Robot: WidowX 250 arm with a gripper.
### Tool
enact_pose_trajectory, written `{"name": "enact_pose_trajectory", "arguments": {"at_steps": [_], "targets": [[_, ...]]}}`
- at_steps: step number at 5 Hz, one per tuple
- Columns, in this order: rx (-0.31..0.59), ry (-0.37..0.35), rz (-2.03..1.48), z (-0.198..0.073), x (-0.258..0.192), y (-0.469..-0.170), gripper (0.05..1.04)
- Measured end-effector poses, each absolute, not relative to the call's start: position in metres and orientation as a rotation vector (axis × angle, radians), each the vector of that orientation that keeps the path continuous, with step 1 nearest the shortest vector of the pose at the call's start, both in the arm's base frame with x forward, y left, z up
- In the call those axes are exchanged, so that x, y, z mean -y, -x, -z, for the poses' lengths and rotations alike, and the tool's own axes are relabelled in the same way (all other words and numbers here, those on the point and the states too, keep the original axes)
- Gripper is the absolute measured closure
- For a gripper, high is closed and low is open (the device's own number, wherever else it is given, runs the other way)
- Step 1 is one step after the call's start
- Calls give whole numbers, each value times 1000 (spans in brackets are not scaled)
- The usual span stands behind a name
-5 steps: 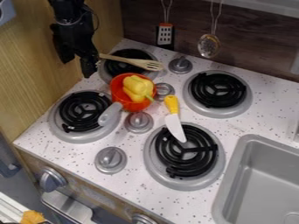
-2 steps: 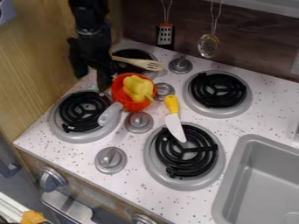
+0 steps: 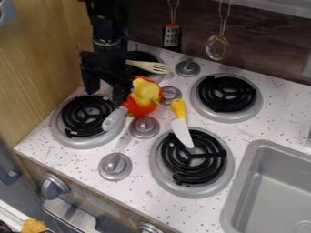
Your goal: Put the orange pot with the yellow capsicum on the top right burner
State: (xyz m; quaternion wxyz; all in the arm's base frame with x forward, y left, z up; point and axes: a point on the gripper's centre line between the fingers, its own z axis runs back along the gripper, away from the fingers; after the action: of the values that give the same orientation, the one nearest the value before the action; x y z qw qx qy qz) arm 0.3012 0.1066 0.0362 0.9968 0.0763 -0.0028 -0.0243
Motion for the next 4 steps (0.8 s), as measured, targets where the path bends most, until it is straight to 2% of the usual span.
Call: {"name": "enact_pose_trajectory", "arguments": {"at_steps": [4], "targets": [[-2, -58, -56, -9, -92, -283, 83]]}}
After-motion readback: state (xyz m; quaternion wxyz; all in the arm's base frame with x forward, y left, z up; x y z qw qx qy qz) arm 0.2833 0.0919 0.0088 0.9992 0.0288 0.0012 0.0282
